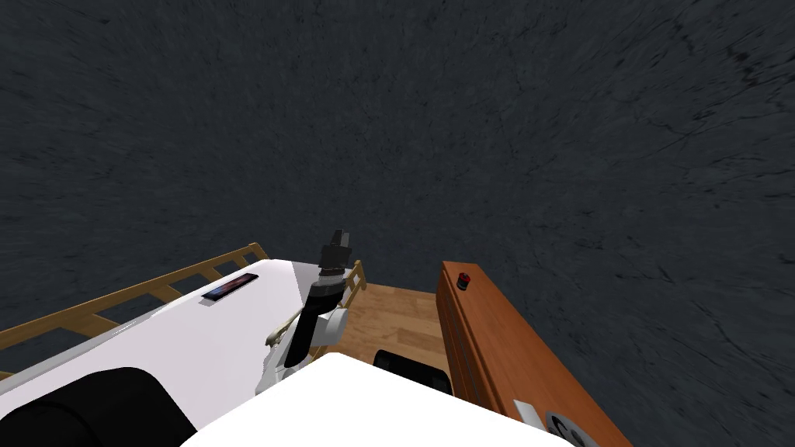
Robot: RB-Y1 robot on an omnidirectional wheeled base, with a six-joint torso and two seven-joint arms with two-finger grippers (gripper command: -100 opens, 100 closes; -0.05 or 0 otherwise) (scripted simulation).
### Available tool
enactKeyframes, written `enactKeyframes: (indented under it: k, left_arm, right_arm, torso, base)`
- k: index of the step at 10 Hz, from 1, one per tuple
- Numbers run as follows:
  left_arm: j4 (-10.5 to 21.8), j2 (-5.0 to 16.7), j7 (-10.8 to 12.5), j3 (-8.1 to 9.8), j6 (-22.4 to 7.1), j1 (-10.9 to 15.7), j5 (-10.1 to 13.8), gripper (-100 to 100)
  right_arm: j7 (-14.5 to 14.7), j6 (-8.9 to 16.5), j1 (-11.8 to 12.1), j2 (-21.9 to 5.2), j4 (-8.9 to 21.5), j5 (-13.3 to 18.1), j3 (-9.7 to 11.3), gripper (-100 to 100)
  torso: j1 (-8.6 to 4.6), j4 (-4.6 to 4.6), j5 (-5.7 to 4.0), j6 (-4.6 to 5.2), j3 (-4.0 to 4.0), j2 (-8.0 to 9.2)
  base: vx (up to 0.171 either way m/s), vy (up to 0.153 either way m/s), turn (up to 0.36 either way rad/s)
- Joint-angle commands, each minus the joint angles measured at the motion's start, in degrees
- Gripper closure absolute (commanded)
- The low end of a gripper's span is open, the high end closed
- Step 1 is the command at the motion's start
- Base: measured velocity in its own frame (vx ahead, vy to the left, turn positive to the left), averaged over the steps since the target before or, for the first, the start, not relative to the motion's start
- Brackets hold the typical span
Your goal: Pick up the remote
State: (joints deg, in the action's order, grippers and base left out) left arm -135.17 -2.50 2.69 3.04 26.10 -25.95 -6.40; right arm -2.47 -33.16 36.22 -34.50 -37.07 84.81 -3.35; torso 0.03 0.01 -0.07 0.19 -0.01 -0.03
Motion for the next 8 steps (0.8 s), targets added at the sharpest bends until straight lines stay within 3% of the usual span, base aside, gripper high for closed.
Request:
enactKeyframes:
  k: [1,2,3,4,6,7,8]
  left_arm:
    - [0.0,0.0,0.0,0.0,0.0,0.0,0.0,0]
    - [0.0,0.0,0.0,0.0,0.0,0.0,0.0,0]
    - [0.0,0.0,0.0,0.0,0.0,0.0,0.0,0]
    - [0.0,0.0,0.0,0.0,0.0,0.0,0.0,0]
    - [0.0,0.0,0.0,0.0,0.0,0.0,0.0,0]
    - [0.0,0.0,0.0,0.0,0.0,0.0,0.0,0]
    - [0.0,0.0,0.0,0.0,0.0,0.0,0.0,0]
  right_arm:
    - [0.0,0.0,0.0,0.0,0.0,0.0,0.0,100]
    - [0.0,0.0,0.0,0.0,0.0,0.0,0.0,100]
    - [0.0,0.0,0.0,0.0,0.0,0.0,0.0,0]
    - [-1.0,-1.7,1.2,-1.4,-1.7,0.9,-1.0,100]
    - [-1.7,-3.3,2.2,-2.9,-3.0,1.6,-2.1,100]
    - [-1.9,-2.5,1.9,-2.4,-2.9,1.5,-1.5,100]
    - [-2.2,-2.7,1.9,-2.6,-3.0,1.6,-1.5,0]
  torso:
    - [0.0,0.0,0.0,0.0,0.0,0.0]
    - [0.01,0.0,0.0,0.0,0.0,0.0]
    - [0.01,0.0,0.01,0.0,0.0,0.0]
    - [0.02,0.0,0.01,0.0,0.0,0.0]
    - [0.28,-0.03,0.07,0.04,-0.09,-0.15]
    - [0.34,-0.04,0.12,0.02,-0.08,-0.12]
    - [0.23,-0.03,0.08,0.02,-0.05,-0.07]
  base:
    - [0.0,0.0,0.0]
    - [0.0,0.0,0.0]
    - [0.0,0.0,0.0]
    - [0.029,0.048,-0.064]
    - [0.035,0.073,-0.064]
    - [0.006,0.034,-0.015]
    - [0.002,0.007,0.0]
